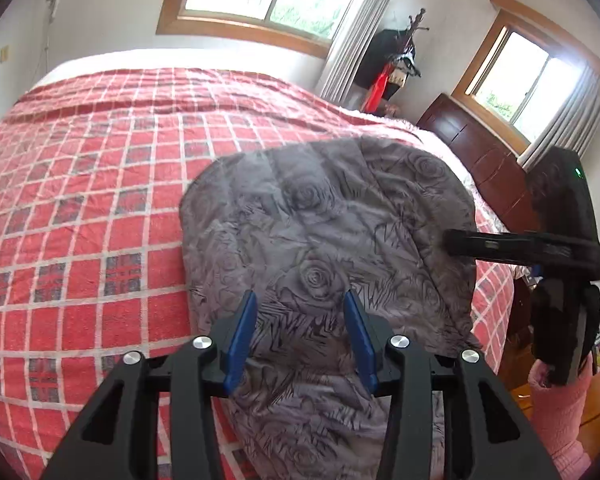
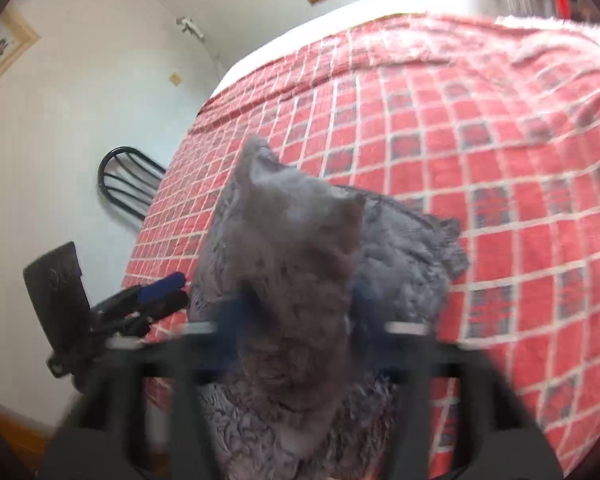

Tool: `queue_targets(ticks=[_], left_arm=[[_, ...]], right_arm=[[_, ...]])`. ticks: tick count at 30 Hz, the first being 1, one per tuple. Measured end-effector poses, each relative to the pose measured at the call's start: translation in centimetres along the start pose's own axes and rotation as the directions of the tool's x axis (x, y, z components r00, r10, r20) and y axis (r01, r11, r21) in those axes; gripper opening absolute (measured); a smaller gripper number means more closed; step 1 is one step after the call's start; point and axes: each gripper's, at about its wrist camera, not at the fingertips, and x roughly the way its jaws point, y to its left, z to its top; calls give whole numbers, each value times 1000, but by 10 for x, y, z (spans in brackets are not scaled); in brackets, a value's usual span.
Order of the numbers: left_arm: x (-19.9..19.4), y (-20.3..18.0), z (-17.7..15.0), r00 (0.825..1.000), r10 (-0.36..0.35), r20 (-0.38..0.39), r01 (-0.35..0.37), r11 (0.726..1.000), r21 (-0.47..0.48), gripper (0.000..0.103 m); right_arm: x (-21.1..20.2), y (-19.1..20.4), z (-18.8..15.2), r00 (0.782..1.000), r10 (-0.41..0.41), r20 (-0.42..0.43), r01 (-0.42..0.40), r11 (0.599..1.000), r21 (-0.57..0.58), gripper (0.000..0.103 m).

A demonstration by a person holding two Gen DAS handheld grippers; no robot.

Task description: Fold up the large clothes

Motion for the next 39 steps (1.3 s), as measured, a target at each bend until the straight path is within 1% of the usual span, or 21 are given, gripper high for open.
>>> queue_targets(ticks=[1,2,4,7,9,11,14,16,18,19,20,21,23,24,26,29,31,32,35,37,39], left_arm=[[3,-3,0,1000,-4,-7,4,1000,4,45],[8,-8,1,1000,-8,-12,8,1000,13,45],[15,-17,2,1000,-22,-17,23,999,37,45],[26,-29,6,999,-34,-34,37,996,77,45],[42,-39,6,998,-3,-56,10,993,118,46],[55,-45,4,997,30,-72,-19,989,146,46],[63,-41,4,994,34,-104,-19,990,137,47],[59,-37,5,993,14,-115,0,993,115,47],[46,-30,8,993,-7,-120,15,998,67,47],[37,-26,8,993,-15,-114,20,999,42,47],[30,-24,7,994,-17,-104,21,999,31,47],[22,-23,6,996,-10,-89,12,1000,25,48],[1,-23,1,997,59,-49,-58,998,26,48],[-5,-23,-1,997,76,-33,-75,997,24,48],[-19,-28,-9,994,108,4,-108,994,23,48],[-28,-37,-16,988,149,40,-151,988,41,48],[-31,-43,-21,986,158,46,-160,985,60,48],[-31,-45,-23,986,159,46,-162,985,64,48],[-27,-51,-30,985,169,38,-172,981,90,48],[-22,-53,-35,987,158,21,-160,982,105,48],[-17,-54,-39,988,152,2,-151,982,114,49]], right_arm=[[-3,-5,2,1000,30,1,-30,999,19,11],[-6,-7,1,1000,26,9,-26,999,22,8],[-13,-17,-4,999,18,26,-19,999,42,6],[-12,-48,-13,1000,20,16,-22,991,129,6],[-4,-63,-24,999,33,2,-33,984,177,7],[12,-82,-34,997,75,2,-73,974,216,9],[18,-93,-41,992,128,12,-127,960,249,9],[14,-89,-40,991,131,16,-131,963,237,12],[1,-78,-39,996,92,24,-95,975,200,22],[-9,-69,-39,999,38,31,-43,984,175,35],[-23,-58,-41,998,-36,53,28,989,147,41],[-32,-53,-42,994,-81,72,72,989,128,41],[-54,-31,-47,975,-178,130,172,983,61,41],[-60,-19,-49,969,-197,150,196,980,27,41],[-64,3,-52,967,-187,173,197,979,-44,41],[-51,30,-53,976,-163,143,182,974,-134,41],[-42,38,-53,974,-184,129,205,964,-171,41],[-35,42,-54,967,-218,133,241,951,-193,41],[-22,39,-52,950,-280,138,304,930,-206,41],[-15,31,-55,947,-295,125,315,928,-197,39],[-11,24,-57,946,-305,112,321,928,-187,38]])
